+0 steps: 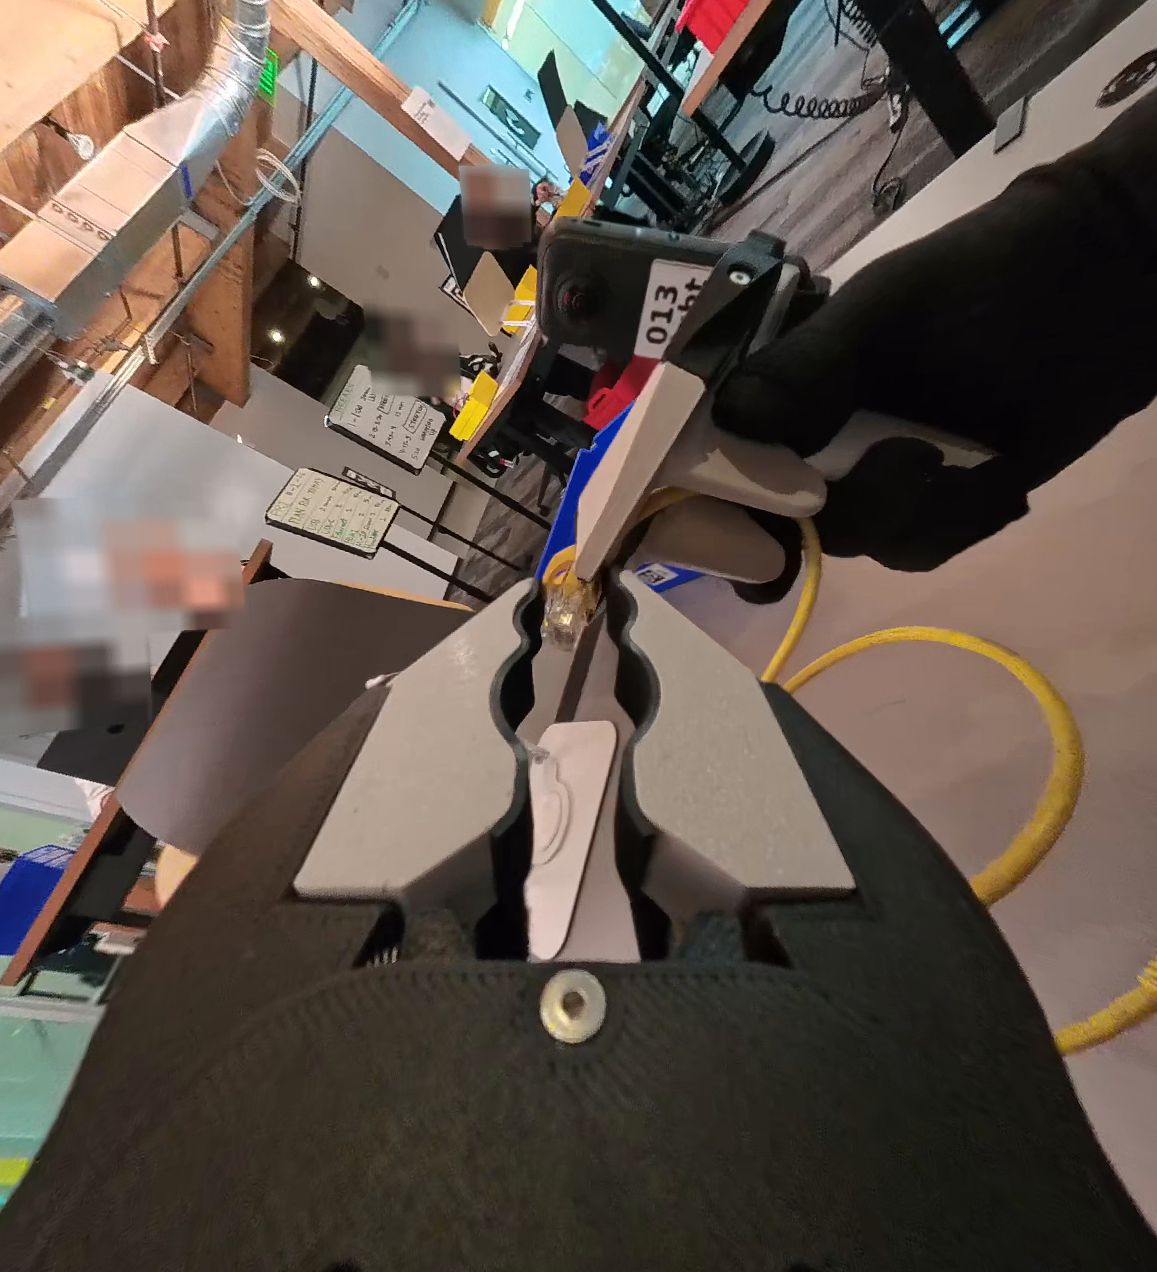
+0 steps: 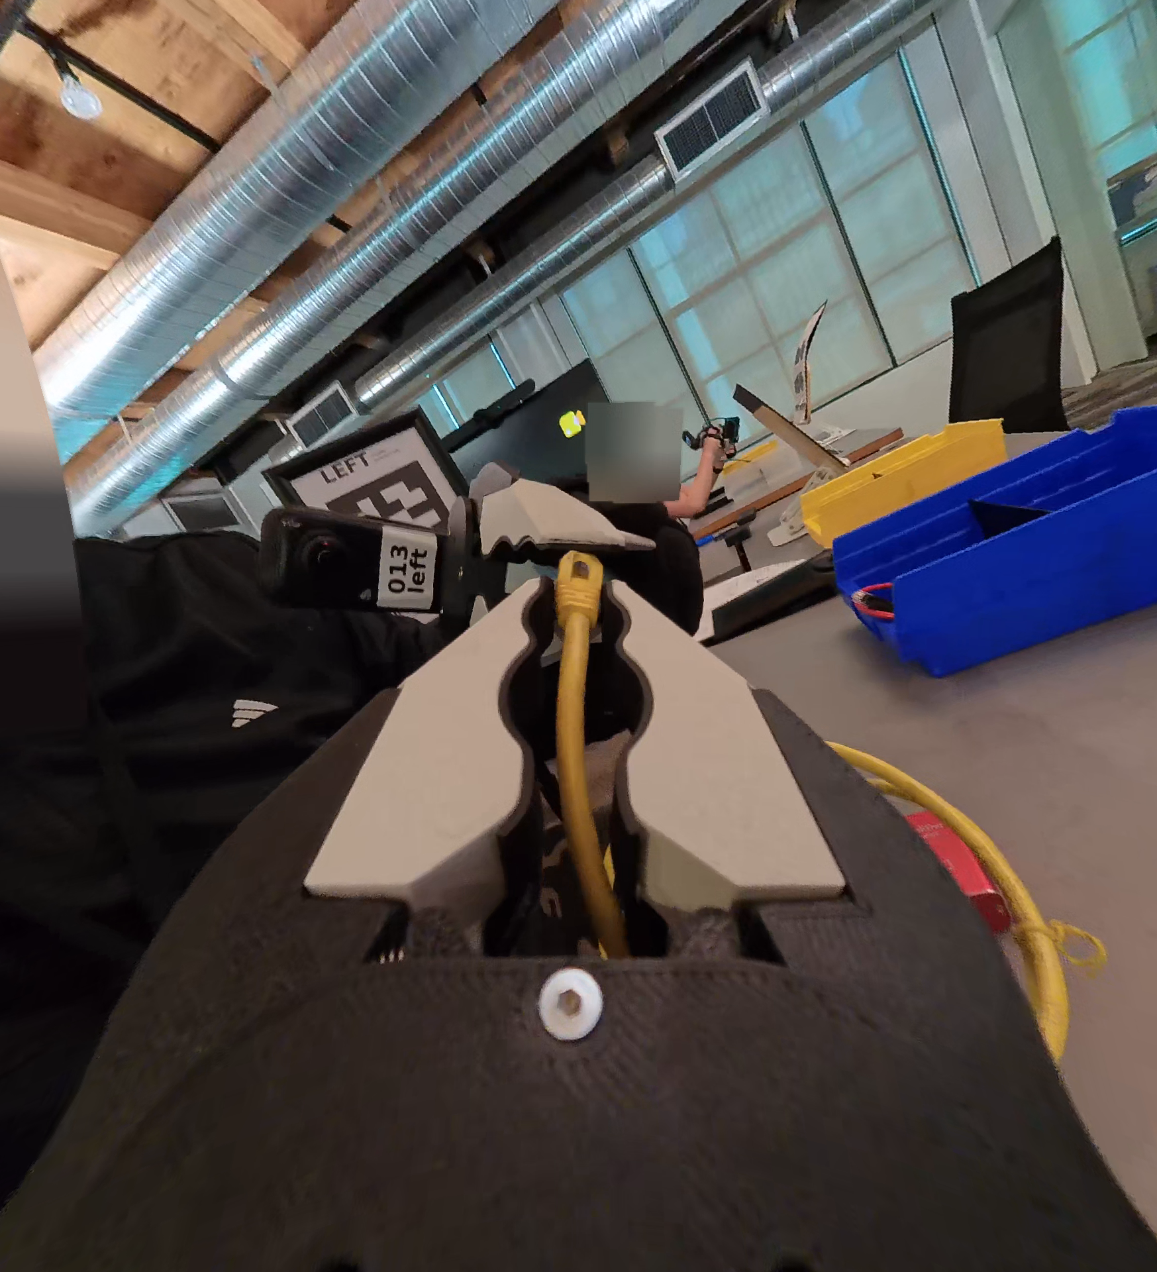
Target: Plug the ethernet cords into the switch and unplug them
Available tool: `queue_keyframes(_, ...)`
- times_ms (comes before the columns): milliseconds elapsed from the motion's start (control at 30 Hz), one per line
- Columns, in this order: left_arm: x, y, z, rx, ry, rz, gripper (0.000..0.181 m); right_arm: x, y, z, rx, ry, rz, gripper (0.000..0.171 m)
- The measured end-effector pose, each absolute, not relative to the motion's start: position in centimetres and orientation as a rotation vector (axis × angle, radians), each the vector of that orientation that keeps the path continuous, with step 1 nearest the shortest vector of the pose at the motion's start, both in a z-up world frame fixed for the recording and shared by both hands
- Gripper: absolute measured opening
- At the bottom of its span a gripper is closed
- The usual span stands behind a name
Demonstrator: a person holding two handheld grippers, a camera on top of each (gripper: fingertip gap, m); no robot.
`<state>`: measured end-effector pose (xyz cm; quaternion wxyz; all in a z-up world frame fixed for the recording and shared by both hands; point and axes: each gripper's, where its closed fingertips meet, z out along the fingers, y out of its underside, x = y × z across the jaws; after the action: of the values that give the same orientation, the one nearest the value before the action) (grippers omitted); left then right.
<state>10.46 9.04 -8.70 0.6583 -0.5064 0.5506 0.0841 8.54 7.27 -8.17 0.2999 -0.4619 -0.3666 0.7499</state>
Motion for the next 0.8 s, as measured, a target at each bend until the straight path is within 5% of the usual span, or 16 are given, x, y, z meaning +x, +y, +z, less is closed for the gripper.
queue_keyframes(100, 10.6, 9.2, -9.0, -1.152, 1.26, 0.148, 0.018, 8.7, 7.6, -8.7, -1.261, -1.005, 1.919, 0.009)
queue_keyframes(167, 10.4, 9.0, -9.1, -1.159, 1.302, 0.105, 0.039, 9.3, 8.2, -8.7, -1.271, -0.993, 1.887, 0.01)
queue_keyframes(467, 7.2, 10.3, -10.2, -1.304, 1.397, 0.015, 0.041, 11.5, 10.0, -11.1, -1.396, -1.177, 1.443, 0.011)
queue_keyframes(700, 0.9, 10.4, -22.8, -1.883, 1.611, -0.215, 0.085, 11.6, 10.4, -12.6, -1.441, -1.204, 1.397, 0.01)
queue_keyframes(800, -1.7, 10.6, -27.6, -1.999, 1.638, -0.195, 0.084, 11.2, 10.3, -12.8, -1.435, -1.207, 1.419, 0.01)
